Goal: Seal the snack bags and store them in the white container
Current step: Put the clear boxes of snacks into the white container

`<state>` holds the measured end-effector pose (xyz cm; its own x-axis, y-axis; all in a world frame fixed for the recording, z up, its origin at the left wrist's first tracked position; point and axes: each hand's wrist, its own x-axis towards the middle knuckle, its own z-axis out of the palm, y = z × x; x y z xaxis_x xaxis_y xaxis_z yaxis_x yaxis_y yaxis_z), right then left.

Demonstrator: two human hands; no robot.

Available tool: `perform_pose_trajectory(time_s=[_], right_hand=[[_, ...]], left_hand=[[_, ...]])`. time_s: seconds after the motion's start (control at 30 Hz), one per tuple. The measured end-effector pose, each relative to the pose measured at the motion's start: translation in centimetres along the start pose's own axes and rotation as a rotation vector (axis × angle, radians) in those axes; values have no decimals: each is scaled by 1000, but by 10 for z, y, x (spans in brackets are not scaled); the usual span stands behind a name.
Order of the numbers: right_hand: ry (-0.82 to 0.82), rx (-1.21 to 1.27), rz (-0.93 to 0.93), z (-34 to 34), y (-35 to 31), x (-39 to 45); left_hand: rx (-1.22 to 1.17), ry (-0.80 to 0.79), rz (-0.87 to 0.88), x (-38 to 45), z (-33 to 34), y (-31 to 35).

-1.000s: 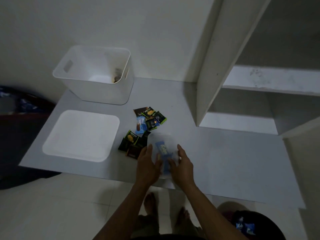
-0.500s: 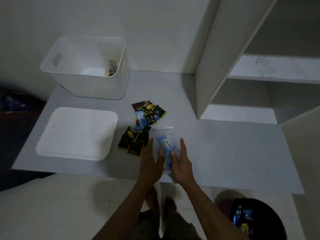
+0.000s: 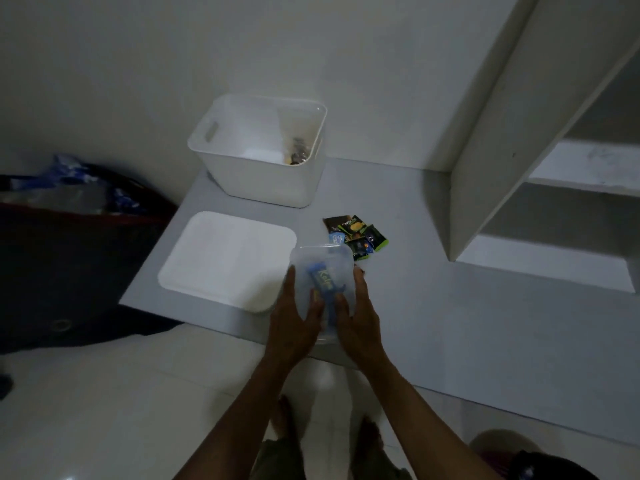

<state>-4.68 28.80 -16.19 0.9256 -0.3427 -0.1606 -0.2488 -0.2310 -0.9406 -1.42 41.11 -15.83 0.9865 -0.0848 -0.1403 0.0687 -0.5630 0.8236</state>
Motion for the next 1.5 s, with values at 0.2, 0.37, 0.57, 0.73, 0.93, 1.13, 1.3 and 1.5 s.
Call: perform_pose_trajectory(time_s=[0.2,0.37,0.57,0.73,0.93,1.13,1.3,1.5], right_hand=[[-5,-65,-60,76,-45,21],[40,-124,-70,151,-97,38],[95,-131,-89,220,-165,56],[199,-98,-92,246,-204,86],[306,-69,-91,243,-238,149],[355,14,-109,233,-260,236],[351,9,-22,226,-256,301],[245,-20,91,237,-218,361]], left_hand=[[32,62,57,40,-76,-15],[16,56,102,91,-155,-37],[-60,-52,170,139,-247,-38],[-109,-114,209,183,-289,-22],[-74,-148,285,255,-306,18],[-40,-214,272,354,-293,47],[-45,-293,169,422,-272,54],[-34,-362,63,474,-239,33]])
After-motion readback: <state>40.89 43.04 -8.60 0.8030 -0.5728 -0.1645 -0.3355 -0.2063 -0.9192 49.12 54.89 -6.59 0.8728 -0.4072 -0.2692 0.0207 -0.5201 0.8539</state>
